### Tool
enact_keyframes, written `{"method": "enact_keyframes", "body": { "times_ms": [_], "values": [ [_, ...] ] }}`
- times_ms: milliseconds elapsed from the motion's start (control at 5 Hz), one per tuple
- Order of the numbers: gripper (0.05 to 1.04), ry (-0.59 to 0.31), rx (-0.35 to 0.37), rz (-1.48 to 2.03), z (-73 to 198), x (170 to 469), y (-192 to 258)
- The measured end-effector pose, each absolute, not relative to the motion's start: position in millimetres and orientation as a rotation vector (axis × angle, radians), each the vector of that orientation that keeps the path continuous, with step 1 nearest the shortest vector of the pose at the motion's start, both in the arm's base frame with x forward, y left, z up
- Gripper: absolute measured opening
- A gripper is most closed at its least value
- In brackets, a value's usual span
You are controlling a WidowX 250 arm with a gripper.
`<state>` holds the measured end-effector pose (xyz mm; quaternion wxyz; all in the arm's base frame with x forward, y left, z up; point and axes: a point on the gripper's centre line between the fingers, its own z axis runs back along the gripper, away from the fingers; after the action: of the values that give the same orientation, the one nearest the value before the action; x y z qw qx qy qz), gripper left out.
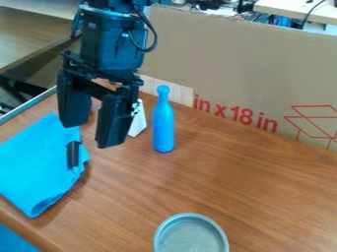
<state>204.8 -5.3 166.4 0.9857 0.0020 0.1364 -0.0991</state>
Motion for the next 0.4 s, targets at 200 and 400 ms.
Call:
{"method": "enact_keyframes", "body": {
  "times_ms": [200, 400],
  "values": [
    [1.002, 0.295, 0.001, -0.199, 160.1, 202.4, -6.3],
    [1.002, 0.246, -0.008, -0.275, 155.6, 173.6, -28.3]
  ]
}}
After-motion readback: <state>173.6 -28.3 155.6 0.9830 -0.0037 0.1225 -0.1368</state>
